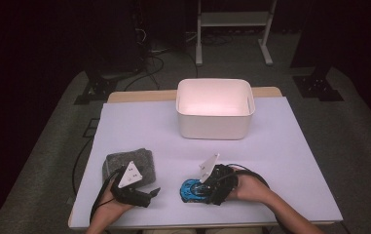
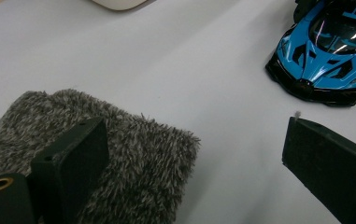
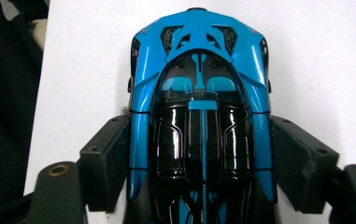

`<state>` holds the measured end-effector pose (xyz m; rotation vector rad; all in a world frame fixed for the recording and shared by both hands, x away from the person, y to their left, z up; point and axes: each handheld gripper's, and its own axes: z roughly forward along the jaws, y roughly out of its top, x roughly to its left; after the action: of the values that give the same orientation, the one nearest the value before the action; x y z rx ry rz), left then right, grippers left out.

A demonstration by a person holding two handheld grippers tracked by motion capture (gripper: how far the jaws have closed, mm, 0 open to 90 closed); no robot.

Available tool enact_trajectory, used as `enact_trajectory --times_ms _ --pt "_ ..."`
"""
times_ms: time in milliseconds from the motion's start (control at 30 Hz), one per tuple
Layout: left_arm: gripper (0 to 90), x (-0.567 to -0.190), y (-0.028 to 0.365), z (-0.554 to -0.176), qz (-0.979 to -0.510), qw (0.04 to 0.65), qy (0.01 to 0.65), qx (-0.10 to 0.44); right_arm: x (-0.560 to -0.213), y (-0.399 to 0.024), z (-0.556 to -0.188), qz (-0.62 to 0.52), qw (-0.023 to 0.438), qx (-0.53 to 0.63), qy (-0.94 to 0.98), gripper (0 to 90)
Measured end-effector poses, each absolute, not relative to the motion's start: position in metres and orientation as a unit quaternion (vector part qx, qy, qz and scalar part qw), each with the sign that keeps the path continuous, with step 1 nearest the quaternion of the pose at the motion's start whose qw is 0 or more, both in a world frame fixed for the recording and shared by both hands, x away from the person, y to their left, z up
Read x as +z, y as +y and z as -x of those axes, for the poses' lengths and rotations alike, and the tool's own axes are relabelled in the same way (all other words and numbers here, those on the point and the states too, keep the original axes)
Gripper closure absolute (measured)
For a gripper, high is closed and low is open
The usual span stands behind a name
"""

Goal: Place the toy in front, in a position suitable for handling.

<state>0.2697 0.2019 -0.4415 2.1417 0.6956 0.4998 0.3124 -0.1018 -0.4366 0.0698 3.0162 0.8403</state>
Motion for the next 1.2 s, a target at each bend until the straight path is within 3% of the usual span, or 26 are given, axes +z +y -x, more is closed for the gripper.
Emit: enact_trajectory --times_ms 267,467,633,1200 --pt "7.6 -0.439 0.203 -0.271 -0.853 0.398 0.275 0.195 -0.423 -0.122 -0.308 -0.041 0.015 0.312 0.949 19.9" --pt "13.7 -0.434 0.203 -0.274 -0.856 0.396 0.267 0.199 -0.419 -0.152 -0.306 -0.082 0.011 0.353 0.932 18.4" --pt "23.8 -0.435 0.205 -0.28 -0.863 0.38 0.264 0.204 -0.426 -0.164 -0.3 -0.085 0.028 0.353 0.931 18.3" --pt "44.4 -0.451 0.208 -0.296 -0.876 0.339 0.286 0.191 -0.445 -0.171 -0.298 -0.089 0.03 0.354 0.93 17.9"
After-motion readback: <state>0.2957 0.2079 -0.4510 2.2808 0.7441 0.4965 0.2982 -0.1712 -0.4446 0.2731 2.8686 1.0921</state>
